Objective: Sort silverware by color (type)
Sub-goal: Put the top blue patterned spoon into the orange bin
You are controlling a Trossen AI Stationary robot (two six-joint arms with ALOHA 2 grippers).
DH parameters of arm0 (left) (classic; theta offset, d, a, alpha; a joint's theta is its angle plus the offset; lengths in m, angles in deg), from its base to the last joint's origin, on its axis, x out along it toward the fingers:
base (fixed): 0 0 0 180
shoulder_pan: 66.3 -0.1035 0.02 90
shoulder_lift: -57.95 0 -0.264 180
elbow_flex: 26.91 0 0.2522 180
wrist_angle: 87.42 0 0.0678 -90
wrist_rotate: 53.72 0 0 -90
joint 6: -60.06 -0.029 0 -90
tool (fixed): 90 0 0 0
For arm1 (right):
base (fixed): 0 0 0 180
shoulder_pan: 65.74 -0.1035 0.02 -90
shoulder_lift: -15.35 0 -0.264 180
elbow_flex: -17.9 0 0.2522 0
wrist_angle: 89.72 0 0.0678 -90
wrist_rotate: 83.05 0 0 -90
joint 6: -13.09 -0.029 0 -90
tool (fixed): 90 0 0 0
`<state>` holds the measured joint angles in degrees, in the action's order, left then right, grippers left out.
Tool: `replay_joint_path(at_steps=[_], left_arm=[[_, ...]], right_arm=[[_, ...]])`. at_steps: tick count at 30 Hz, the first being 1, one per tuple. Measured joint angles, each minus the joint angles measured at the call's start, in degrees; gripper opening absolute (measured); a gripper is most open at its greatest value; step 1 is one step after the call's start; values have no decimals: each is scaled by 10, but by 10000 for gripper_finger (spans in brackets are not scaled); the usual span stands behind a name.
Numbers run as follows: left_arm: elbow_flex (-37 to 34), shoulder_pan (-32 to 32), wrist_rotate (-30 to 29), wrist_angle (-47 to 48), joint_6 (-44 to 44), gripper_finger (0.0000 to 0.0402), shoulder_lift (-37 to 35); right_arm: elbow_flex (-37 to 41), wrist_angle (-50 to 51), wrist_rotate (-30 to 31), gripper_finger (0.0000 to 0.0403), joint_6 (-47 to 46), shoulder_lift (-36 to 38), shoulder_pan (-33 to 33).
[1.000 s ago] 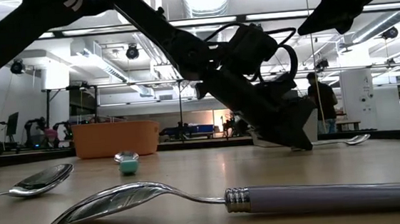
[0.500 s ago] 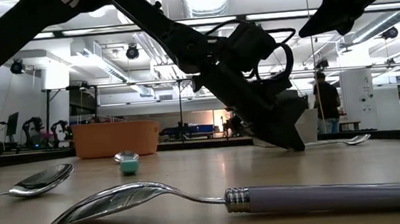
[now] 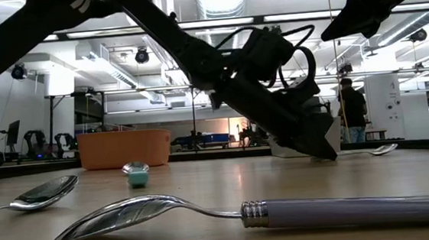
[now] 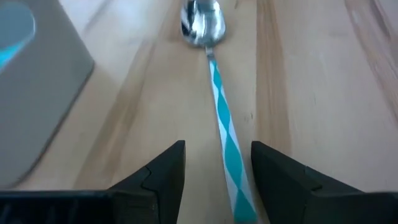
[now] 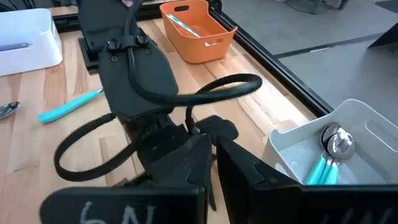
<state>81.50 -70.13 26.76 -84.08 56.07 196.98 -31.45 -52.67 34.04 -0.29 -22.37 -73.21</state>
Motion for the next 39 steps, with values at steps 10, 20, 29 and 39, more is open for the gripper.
replay_joint_path(at_steps=[10,20,29,39], left_arm=[[0,-11,41,-107,-13,165,23],[5,-13,41,-58,-9,152,30],[8,-9,-31,75,-12,67,20],[6,-11,-43,209,-16,28,-25]], right_arm=[[0,0,0,18,0,0,0],[0,0,0,18,0,0,0],[0,1,0,18,0,0,0],[0,3,0,18,0,0,0]])
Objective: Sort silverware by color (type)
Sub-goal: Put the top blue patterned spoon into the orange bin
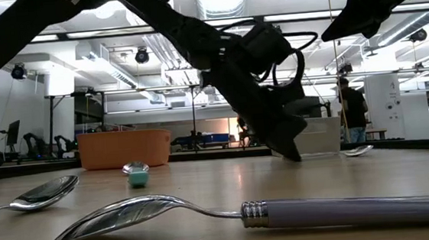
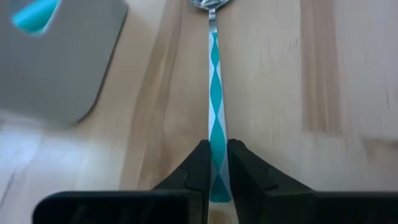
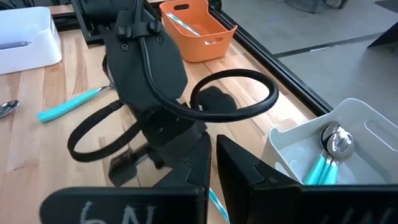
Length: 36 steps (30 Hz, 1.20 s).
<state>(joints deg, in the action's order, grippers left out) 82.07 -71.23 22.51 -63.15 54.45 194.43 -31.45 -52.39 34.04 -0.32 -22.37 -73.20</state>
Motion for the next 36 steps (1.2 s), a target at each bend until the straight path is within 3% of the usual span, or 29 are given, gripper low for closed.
replay_joint_path(at_steps=[9,19,24,31,36], left_arm=[[-1,0,0,134,-14,40,-34],[-2,0,4,150,-31,48,-44],[-6,-2,17,115,-49,72,-56],[-6,-10,88,-34,-57,90,-40],[-5,-22,89,-65,-42,92,-20]], right_arm=[[0,0,0,18,0,0,0],[0,2,0,18,0,0,0],[0,2,0,18,0,0,0],[0,3,0,18,0,0,0],[1,3,0,18,0,0,0]])
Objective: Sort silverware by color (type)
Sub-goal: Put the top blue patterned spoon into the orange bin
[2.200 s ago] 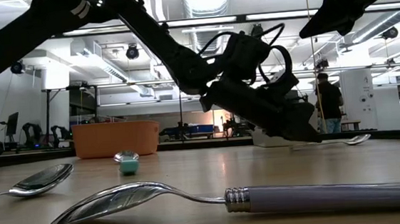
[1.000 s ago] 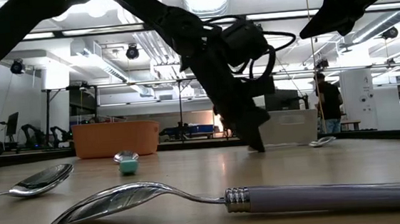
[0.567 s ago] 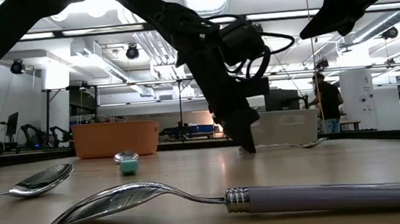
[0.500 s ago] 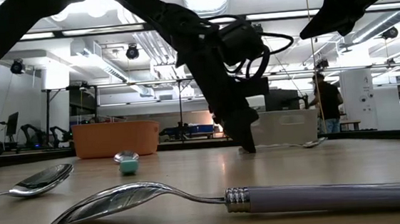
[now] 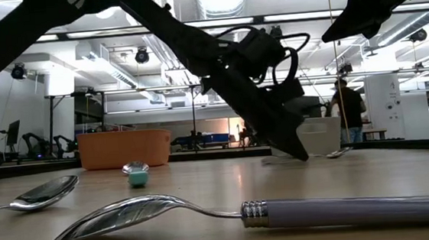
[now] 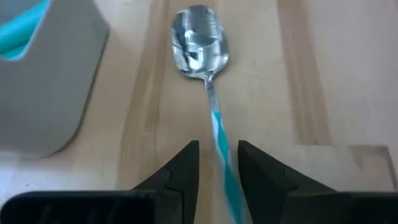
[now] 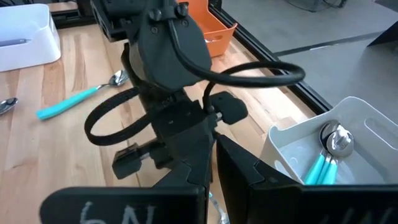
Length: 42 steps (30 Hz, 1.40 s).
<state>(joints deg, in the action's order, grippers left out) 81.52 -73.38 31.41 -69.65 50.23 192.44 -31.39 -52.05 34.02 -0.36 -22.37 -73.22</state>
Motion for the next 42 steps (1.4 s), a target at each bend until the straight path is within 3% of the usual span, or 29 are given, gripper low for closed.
replay_joint_path(at_steps=[7,10,14,21,35,42], left_arm=[[3,-5,-2,-7,13,89,17],[4,-4,-2,0,14,69,17],[4,-3,-1,12,13,14,15],[2,-5,-7,65,13,6,-10],[-1,-19,-42,398,-94,2,-240],[-38,-79,-42,478,-160,3,-349]], right_arm=[[0,1,0,18,0,0,0],[0,2,0,18,0,0,0],[0,2,0,18,0,0,0],[1,4,0,18,0,0,0],[2,4,1,18,-12,0,0],[2,-93,29,18,-15,-27,12]])
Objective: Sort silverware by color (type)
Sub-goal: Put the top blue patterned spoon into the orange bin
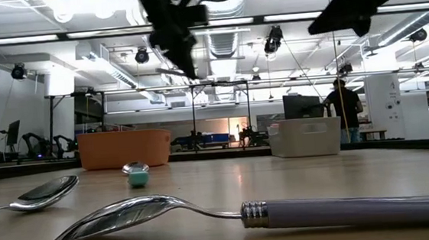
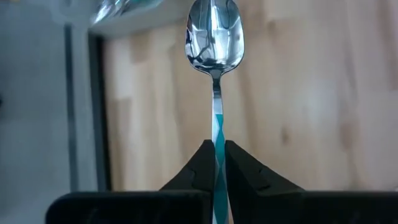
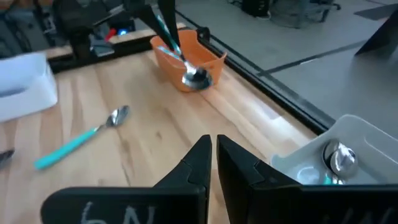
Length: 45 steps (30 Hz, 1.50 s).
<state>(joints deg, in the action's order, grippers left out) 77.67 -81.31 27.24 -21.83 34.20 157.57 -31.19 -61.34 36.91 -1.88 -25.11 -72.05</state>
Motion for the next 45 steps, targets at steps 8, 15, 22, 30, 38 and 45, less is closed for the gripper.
replay_joint_path(at_steps=[8,15,22,30,38,45], left_arm=[[-116,-126,0,-3,-76,6,-110],[-192,-239,6,-3,-128,7,-157],[-253,-318,6,-10,-154,8,-179],[-262,-349,61,-23,-171,8,-171],[-275,-374,101,-89,-169,8,-169],[-301,-373,106,-98,-136,9,-168]], right_arm=[[-8,-86,0,17,78,-91,57],[-59,-183,-47,17,189,-157,144],[-114,-179,-160,17,250,-222,214],[-139,-178,-185,17,270,-258,275],[-187,-190,-186,17,279,-299,345],[-250,-195,-186,17,315,-358,394]])
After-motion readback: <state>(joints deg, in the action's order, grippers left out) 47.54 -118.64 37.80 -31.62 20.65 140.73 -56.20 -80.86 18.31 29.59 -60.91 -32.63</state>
